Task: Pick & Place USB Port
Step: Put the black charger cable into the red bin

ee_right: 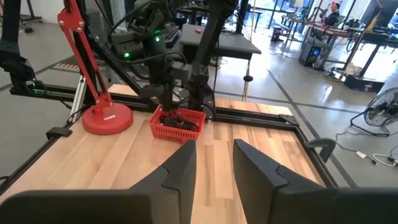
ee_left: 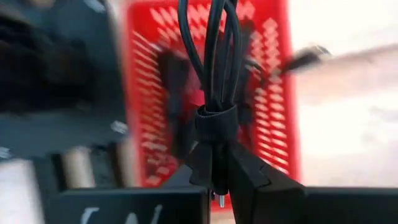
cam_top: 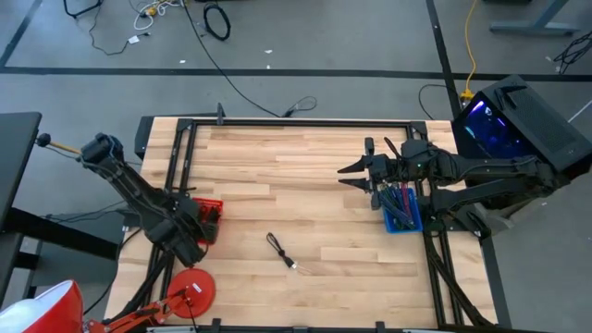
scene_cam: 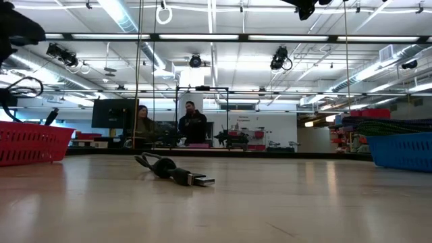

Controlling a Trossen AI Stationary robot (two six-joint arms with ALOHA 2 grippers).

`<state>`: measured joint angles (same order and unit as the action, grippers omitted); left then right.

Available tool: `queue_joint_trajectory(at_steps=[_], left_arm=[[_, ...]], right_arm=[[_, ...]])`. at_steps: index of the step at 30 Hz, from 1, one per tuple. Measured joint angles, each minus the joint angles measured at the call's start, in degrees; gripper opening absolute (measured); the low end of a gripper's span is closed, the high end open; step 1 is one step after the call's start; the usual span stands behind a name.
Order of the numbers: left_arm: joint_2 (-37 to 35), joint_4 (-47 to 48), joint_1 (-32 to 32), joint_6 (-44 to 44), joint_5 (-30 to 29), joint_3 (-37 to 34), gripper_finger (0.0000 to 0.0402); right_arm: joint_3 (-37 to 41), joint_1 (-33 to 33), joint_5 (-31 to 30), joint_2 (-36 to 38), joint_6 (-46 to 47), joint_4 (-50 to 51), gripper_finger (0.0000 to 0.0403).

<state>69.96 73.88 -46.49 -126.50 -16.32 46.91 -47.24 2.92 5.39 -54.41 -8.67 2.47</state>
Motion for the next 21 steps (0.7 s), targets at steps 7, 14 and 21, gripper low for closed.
queue_joint_trajectory(at_steps=[7, 14, 21], left_arm=[[0.1, -6.2, 2.1, 0.7, 0.3, -3.3, 0.0036], [0.1, -5.3, 3.4, 1.6, 1.2, -3.6, 0.0097], [0.1, -5.1, 3.4, 1.5, 1.7, -3.6, 0.0124]], right_arm=[[0.0, 0.0, 0.0, 0.0, -0.7, 0.1, 0.0107], [0.0, 0.0, 0.0, 0.0, -0.8, 0.2, 0.0107], [0.0, 0.0, 0.0, 0.0, -0.8, 0.2, 0.0107]])
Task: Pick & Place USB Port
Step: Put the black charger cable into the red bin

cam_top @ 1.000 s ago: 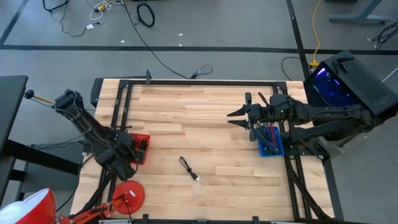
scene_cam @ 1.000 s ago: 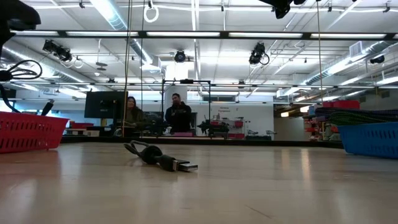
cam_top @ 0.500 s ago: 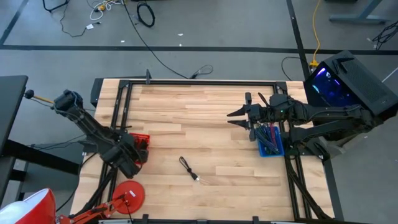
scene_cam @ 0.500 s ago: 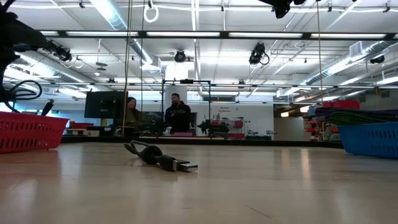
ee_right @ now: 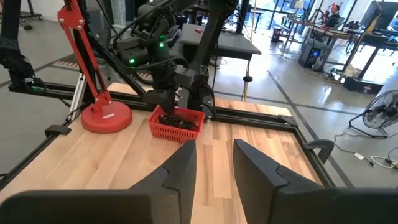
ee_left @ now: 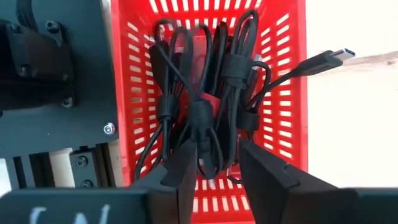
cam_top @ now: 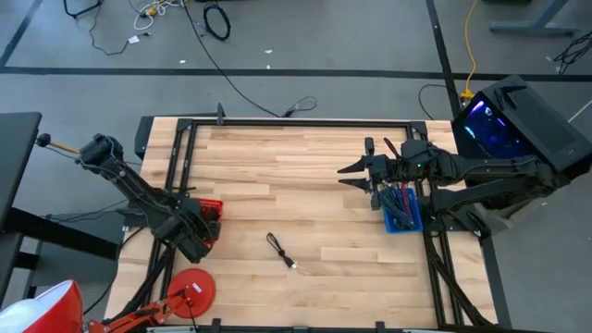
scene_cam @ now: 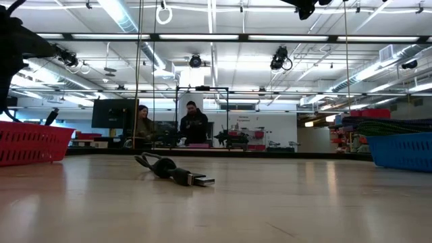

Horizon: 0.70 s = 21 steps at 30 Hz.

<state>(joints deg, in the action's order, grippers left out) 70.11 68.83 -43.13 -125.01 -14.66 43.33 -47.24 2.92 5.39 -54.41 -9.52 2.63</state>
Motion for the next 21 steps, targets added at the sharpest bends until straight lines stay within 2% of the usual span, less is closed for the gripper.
queue_joint_trajectory(at_steps=[4, 6, 8, 11, 14, 16, 18, 21], left_arm=[[0.0, 1.2, 0.2, 2.1, -3.7, 0.5, 0.0126], [0.0, 1.1, 0.2, 5.9, -9.6, 1.6, 0.0127], [0.0, -0.7, 0.2, 13.7, -16.8, 3.7, 0.0127], [0.0, -8.1, 0.6, 33.0, -24.3, 7.0, 0.0127], [0.0, -21.9, 2.6, 57.1, -27.3, 8.9, 0.0128], [0.2, -31.8, 5.1, 74.6, -26.8, 8.9, 0.0128], [1.5, -38.1, 7.9, 88.7, -23.9, 9.0, 0.0128], [4.1, -41.5, 12.1, 102.4, -19.0, 8.9, 0.0125]], right_arm=[[0.0, 0.0, 0.0, 0.0, 0.0, 0.0, 0.0107], [0.0, 0.0, 0.0, 0.0, -0.2, 0.0, 0.0107], [0.0, 0.0, 0.0, 0.0, -0.2, 0.0, 0.0107], [0.0, 0.0, 0.0, 0.0, -0.2, 0.0, 0.0107], [0.0, 0.0, 0.0, 0.0, -0.2, 0.0, 0.0107], [0.0, 0.0, 0.0, 0.0, -0.2, -0.1, 0.0107], [0.0, 0.0, 0.0, 0.0, 0.2, -0.6, 0.0107], [0.0, 0.0, 0.0, 0.0, 1.6, -1.0, 0.0107]])
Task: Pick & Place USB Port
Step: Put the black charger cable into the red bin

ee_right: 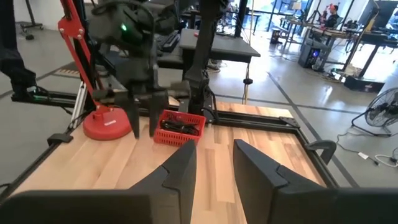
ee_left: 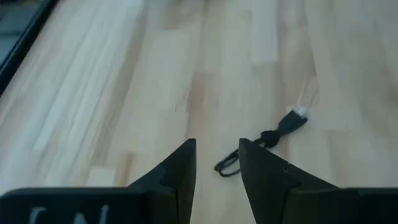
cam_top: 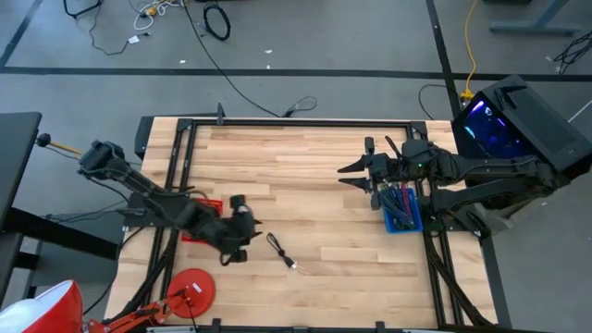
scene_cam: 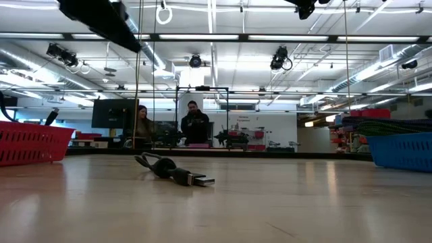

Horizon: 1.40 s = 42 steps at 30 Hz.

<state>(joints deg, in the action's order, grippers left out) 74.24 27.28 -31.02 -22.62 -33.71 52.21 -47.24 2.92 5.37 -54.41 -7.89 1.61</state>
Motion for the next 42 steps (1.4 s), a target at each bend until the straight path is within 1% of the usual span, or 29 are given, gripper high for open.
queue_joint_trajectory(at_steps=[5, 8, 12, 16, 22, 25, 30, 37, 42], left_arm=[[3.9, -5.0, 5.7, 15.4, 8.8, 0.0, 0.0124], [6.6, -7.6, 8.1, 20.7, 14.0, 0.0, 0.0124], [10.8, -9.6, 10.5, 21.8, 20.0, 0.0, 0.0124], [13.7, -12.8, 11.4, 21.8, 22.0, 0.0, 0.0124], [19.0, -13.8, 11.5, 21.8, 27.7, 0.0, 0.0124], [21.7, -13.6, 11.5, 21.9, 28.3, 1.4, 0.0124], [25.9, -11.4, 11.5, 25.0, 28.3, 6.4, 0.0124], [33.2, 4.4, 11.5, 25.9, 28.3, 15.4, 0.0124], [35.6, 2.8, 11.5, 27.6, 29.5, 17.2, 0.0124]], right_arm=[[0.0, 0.0, 0.0, 0.0, 1.4, 0.0, 0.0107], [0.0, 0.0, 0.0, 0.0, 1.4, 0.0, 0.0107], [0.0, 0.0, 0.0, 0.0, 1.4, 0.0, 0.0107], [0.0, 0.0, 0.0, 0.0, 1.4, -0.7, 0.0107], [0.0, 0.0, 0.0, 0.0, 2.5, -1.4, 0.0107], [0.0, 0.0, 0.0, 0.0, 2.7, -1.5, 0.0107], [0.0, 0.0, 0.0, -0.6, 2.7, -1.8, 0.0107], [0.0, 0.0, 0.0, -1.1, 2.7, -1.5, 0.0107], [0.0, 0.0, 0.0, -1.1, 2.7, -1.5, 0.0107]])
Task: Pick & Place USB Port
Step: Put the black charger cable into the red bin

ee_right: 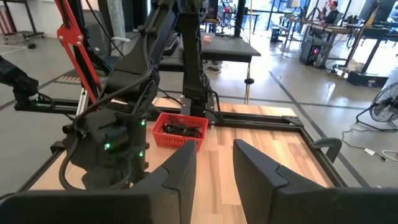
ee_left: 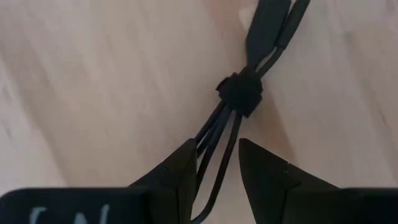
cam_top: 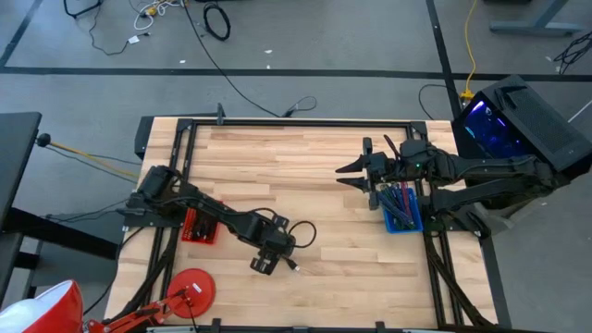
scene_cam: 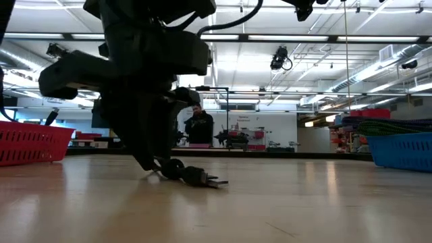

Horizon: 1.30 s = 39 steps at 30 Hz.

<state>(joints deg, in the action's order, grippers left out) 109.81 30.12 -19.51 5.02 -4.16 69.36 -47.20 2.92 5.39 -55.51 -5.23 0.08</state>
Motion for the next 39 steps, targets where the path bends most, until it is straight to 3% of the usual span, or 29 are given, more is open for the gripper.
queue_joint_trajectory(at_steps=[5, 11, 18, 22, 25, 29, 34, 37, 39], left_arm=[[0.1, -0.5, 0.5, -1.2, -1.2, -0.3, 0.0113], [0.1, 0.4, 1.5, -4.6, -0.6, -0.3, 0.0017], [-1.2, 2.5, 1.5, -16.3, -1.4, -0.3, 0.001], [-4.2, 8.5, 0.1, -25.9, -7.6, -0.4, 0.001], [-8.4, 15.9, -1.8, -35.7, -14.0, -0.5, 0.001], [-15.3, 27.0, -5.0, -55.5, -22.5, -0.5, 0.001], [-22.9, 37.6, -13.3, -77.9, -32.8, -0.4, 0.001], [-25.2, 43.7, -18.4, -90.1, -36.2, -0.4, 0.0009], [-25.3, 49.1, -21.6, -97.1, -35.5, -0.4, 0.0009]], right_arm=[[0.0, 0.0, 0.0, 0.0, -0.2, 0.5, 0.0107], [0.0, 0.0, 0.0, 0.0, -0.8, 0.7, 0.0107], [0.0, 0.0, 0.0, 0.0, -1.2, 1.2, 0.0107], [0.0, 0.0, 0.0, 0.0, -1.2, 1.9, 0.0107], [0.0, 0.0, 0.0, 0.0, -1.3, 2.7, 0.0107], [0.0, 0.0, 0.0, 0.0, -1.5, 3.8, 0.0107], [0.0, 0.0, 0.0, 0.0, -2.9, 4.2, 0.0107], [0.0, 0.0, 0.0, 0.0, -3.1, 3.9, 0.0107], [0.0, 0.0, 0.0, 0.0, -3.7, 4.0, 0.0107]])
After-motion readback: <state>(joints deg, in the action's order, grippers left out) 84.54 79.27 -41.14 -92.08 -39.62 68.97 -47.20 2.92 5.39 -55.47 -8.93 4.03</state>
